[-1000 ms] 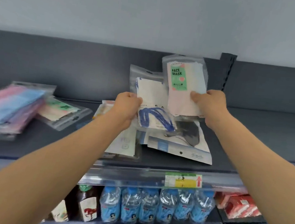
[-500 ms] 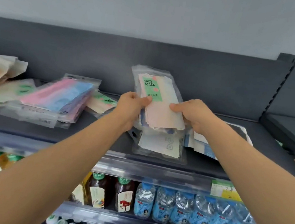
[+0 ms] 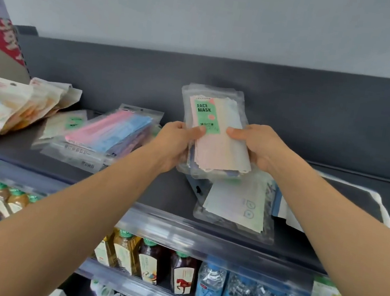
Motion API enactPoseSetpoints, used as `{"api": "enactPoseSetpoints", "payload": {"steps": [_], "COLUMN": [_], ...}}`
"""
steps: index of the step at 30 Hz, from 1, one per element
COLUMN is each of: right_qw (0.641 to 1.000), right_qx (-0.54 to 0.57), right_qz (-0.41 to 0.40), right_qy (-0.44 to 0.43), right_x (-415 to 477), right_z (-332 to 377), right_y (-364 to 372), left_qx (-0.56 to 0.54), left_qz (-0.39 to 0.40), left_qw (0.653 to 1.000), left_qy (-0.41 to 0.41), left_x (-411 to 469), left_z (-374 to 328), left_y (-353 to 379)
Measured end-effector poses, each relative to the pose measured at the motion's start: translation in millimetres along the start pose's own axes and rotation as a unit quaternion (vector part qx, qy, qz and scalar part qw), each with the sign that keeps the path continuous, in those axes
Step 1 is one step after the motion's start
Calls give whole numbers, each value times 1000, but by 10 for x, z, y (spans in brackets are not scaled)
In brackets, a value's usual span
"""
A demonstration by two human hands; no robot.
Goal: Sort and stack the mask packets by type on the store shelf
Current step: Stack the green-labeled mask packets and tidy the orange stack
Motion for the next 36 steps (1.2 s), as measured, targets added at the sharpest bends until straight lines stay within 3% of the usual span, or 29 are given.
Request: {"api": "enactPoseSetpoints", "payload": {"steps": [4,13,19,26,32,36], "right_qw": [999,986,981,952,948,949], "right_qx": [-10,59,-68,-251,-281,-293], "right_qz": [-36,-150,-175,-172,-145,-110], "right_qy": [-24,-30,-58,-17,19,37], "right_x": [-13,25,31,161,458,711], "right_z": [67,95,162,154,146,137], "right_y": [-44,308,900,1295,1308,1372], "left_qx": [-8,12,-14,-12,-3,61], "left_qz": [62,-14,-31,-35,-45,-23], "left_qw": [998,999,998,999,998,998], "left_qy": [-7,47,48,28,35,21], "left_x": [59,408,559,580,535,496], "left_z": [14,-169,-368,-359,-401,-433], "left_y": [48,-561,-1256,-1728,-1934,-2121]}}
Point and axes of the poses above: each hand's wrist, its own x-axis towards the middle knuckle, its own y-axis out of the palm, z = x × y, the point moved 3 cm from there along x, towards the middle knuckle, and after that the axes turned 12 degrees about y, right-handed, at the moved point
